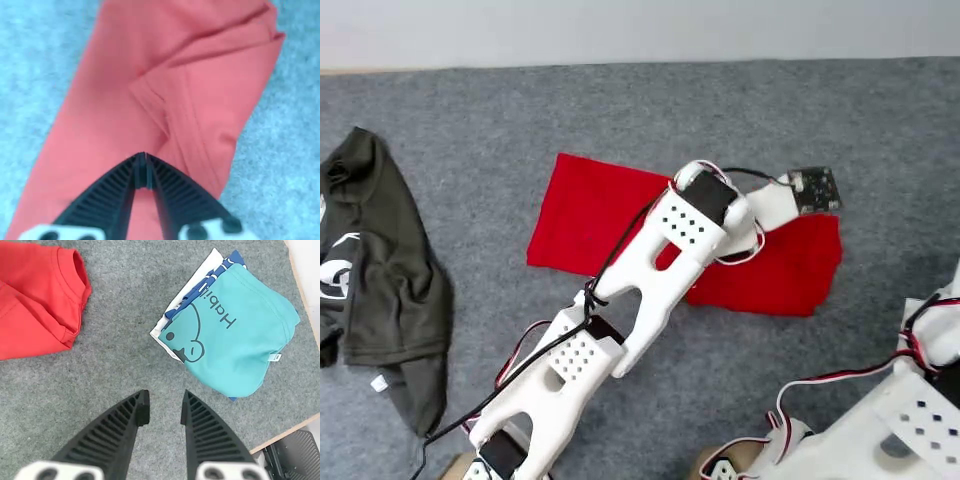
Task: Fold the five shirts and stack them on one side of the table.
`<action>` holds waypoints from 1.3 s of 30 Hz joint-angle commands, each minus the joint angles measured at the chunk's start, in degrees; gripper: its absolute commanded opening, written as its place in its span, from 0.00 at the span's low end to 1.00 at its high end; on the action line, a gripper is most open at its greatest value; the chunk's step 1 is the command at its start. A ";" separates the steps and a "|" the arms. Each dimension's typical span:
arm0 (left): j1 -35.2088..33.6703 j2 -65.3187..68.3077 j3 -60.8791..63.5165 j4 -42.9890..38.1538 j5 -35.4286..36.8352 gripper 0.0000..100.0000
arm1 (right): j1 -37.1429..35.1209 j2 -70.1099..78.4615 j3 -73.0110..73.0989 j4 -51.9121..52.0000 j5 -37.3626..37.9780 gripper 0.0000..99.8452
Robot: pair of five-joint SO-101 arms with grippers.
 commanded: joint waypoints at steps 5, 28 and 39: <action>-9.14 -10.90 -2.24 1.67 12.48 0.00 | -3.91 -0.31 -0.18 1.89 -0.18 0.11; -39.03 -41.05 13.93 1.76 18.90 0.00 | -41.27 39.43 -2.99 -17.01 -11.25 0.11; -44.66 -49.85 31.25 1.58 13.45 0.00 | -42.51 64.66 -23.65 -16.84 -17.23 0.19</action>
